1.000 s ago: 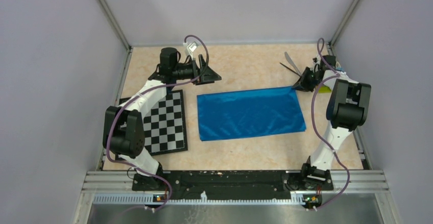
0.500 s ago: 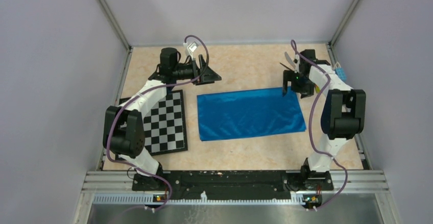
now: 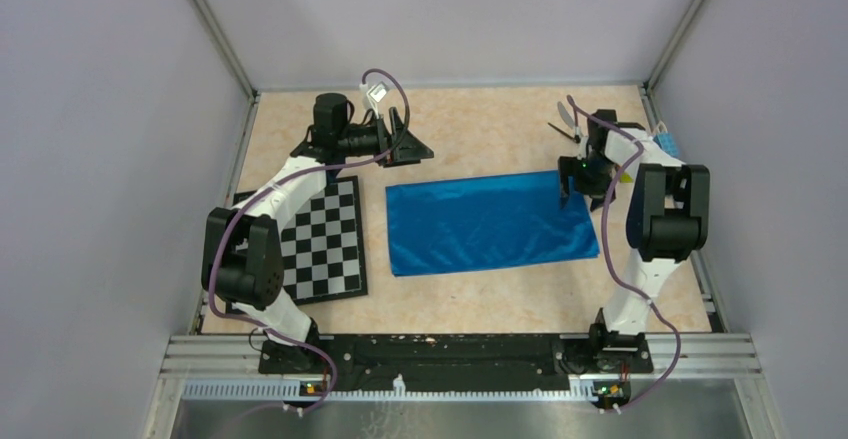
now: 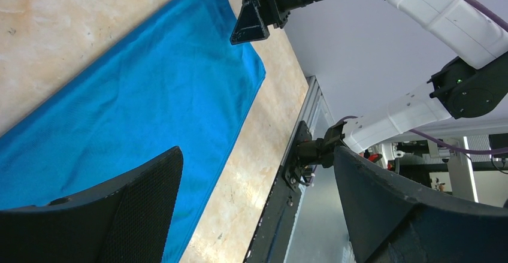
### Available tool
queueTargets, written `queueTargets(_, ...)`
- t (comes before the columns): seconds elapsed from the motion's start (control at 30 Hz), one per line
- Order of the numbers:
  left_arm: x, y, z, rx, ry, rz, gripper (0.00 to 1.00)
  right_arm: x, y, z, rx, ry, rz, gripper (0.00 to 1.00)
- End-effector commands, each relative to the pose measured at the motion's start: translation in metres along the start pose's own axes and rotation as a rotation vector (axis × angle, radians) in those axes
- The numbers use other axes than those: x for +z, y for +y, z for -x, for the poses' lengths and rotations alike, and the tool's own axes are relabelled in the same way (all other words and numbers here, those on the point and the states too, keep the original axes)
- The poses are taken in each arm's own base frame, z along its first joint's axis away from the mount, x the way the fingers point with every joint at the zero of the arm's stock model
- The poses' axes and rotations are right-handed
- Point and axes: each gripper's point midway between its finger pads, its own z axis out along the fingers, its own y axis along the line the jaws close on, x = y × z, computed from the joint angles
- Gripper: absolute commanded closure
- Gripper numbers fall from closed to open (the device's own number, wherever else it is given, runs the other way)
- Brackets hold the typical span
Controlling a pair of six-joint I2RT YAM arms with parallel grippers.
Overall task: Fold the napkin into a case and place the utensils inside
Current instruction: Pick up the rectangle-folded napkin from the center of the board.
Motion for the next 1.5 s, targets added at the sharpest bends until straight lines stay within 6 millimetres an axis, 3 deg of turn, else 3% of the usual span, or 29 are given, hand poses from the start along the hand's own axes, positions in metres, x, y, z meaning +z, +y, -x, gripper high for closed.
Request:
queueTargets(0.0, -0.006, -0.019, 0.01, 0.075, -0.019, -0.046, 0.01, 0.003, -0.001, 0.002, -0.006, -0.002, 0.005, 0.26)
queueTargets(0.4, -0.005, -0.016, 0.01, 0.069, -0.018, -0.043, 0.01, 0.036, -0.009, -0.016, 0.004, 0.023, -0.068, 0.35)
queueTargets(0.57, -0.006, -0.017, 0.011, 0.072, -0.022, -0.041, 0.01, 0.052, -0.018, -0.029, 0.006, 0.034, -0.138, 0.48)
queueTargets(0.7, -0.007, -0.015, 0.011, 0.071, -0.025, -0.036, 0.01, 0.066, -0.007, -0.039, -0.015, 0.03, -0.17, 0.59)
queueTargets(0.87, -0.006, -0.012, 0.011, 0.064, -0.023, -0.031, 0.01, 0.072, -0.006, -0.036, -0.023, 0.013, -0.201, 0.74)
queueTargets(0.93, -0.006, -0.012, 0.011, 0.065, -0.023, -0.031, 0.01, 0.071, -0.004, -0.032, -0.027, 0.011, -0.194, 0.86)
queueTargets(1.0, -0.006, -0.012, 0.011, 0.066, -0.024, -0.03, 0.01, 0.067, -0.006, -0.031, -0.037, 0.019, -0.205, 0.99)
queueTargets(1.03, -0.006, -0.012, 0.011, 0.066, -0.025, -0.028, 0.01, 0.064, -0.008, -0.028, -0.043, 0.015, -0.216, 1.0)
queueTargets(1.17, -0.006, -0.012, 0.011, 0.062, -0.022, -0.03, 0.01, 0.039, -0.024, -0.016, -0.06, -0.033, -0.319, 1.0)
queueTargets(1.3, -0.006, -0.012, 0.011, 0.064, -0.025, -0.028, 0.01, -0.003, -0.057, -0.001, -0.057, -0.148, -0.529, 1.0)
queueTargets(1.47, -0.006, -0.01, 0.011, 0.061, -0.026, -0.023, 0.01, -0.038, -0.077, 0.012, -0.11, -0.252, -0.662, 1.0)
